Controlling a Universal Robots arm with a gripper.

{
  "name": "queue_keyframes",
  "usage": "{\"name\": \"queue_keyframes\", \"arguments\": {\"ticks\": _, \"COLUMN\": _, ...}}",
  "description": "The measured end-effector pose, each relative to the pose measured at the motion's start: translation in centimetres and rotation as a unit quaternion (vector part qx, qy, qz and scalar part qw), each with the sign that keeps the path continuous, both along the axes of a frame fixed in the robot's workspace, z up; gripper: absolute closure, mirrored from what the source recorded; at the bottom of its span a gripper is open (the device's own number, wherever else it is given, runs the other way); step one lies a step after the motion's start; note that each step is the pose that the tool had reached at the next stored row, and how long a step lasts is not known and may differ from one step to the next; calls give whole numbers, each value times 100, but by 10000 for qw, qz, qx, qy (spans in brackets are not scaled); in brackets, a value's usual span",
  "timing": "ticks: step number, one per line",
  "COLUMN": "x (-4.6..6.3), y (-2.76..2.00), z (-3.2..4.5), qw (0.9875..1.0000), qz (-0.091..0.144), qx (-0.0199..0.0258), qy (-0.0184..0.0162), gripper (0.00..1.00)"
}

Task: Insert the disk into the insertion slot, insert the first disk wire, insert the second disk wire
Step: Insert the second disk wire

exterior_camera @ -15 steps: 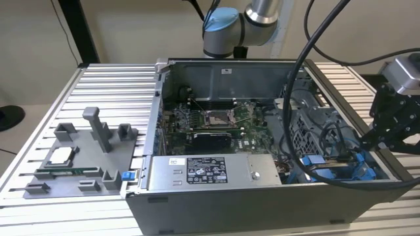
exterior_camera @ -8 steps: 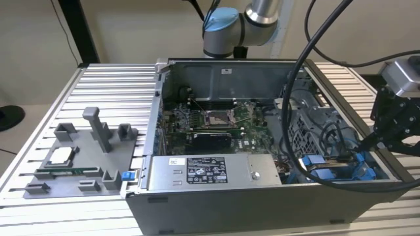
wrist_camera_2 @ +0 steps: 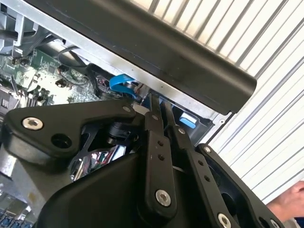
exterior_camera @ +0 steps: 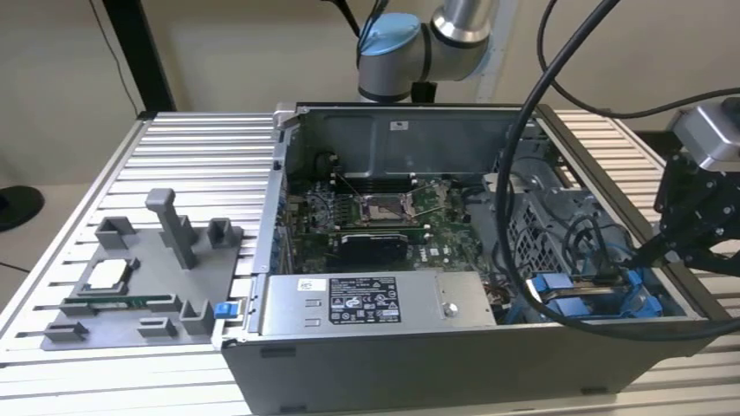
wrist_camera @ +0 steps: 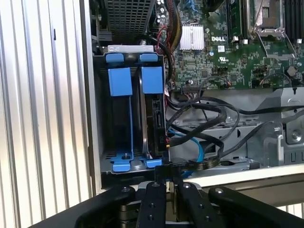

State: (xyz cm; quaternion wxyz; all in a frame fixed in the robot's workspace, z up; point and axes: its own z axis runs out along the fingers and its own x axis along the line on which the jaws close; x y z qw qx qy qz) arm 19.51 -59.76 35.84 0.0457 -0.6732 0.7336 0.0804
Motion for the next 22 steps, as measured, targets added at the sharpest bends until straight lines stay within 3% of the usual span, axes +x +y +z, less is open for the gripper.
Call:
{"name": "queue_keyframes", "arguments": {"ticks": 4, "x": -96, "y": 0, "z": 62, "qw": 10000, "qz": 1, "qx": -1, "qy": -5, "gripper": 100}}
{"name": "queue_keyframes", "arguments": {"ticks": 10, "x": -180, "y": 0, "z": 292, "qw": 10000, "qz": 1, "qx": 0, "qy": -7, "gripper": 100}}
{"name": "queue_keyframes", "arguments": {"ticks": 15, "x": -370, "y": 0, "z": 321, "qw": 10000, "qz": 1, "qx": 0, "qy": -52, "gripper": 100}}
{"name": "queue_keyframes", "arguments": {"ticks": 17, "x": -452, "y": 1, "z": 322, "qw": 10000, "qz": 1, "qx": -1, "qy": -95, "gripper": 100}}
{"name": "queue_keyframes", "arguments": {"ticks": 19, "x": -536, "y": 0, "z": 322, "qw": 9999, "qz": 1, "qx": 0, "qy": -163, "gripper": 100}}
{"name": "queue_keyframes", "arguments": {"ticks": 21, "x": -610, "y": 0, "z": 320, "qw": 9996, "qz": 1, "qx": -1, "qy": -268, "gripper": 100}}
{"name": "queue_keyframes", "arguments": {"ticks": 22, "x": -642, "y": 0, "z": 316, "qw": 9994, "qz": 1, "qx": -1, "qy": -347, "gripper": 100}}
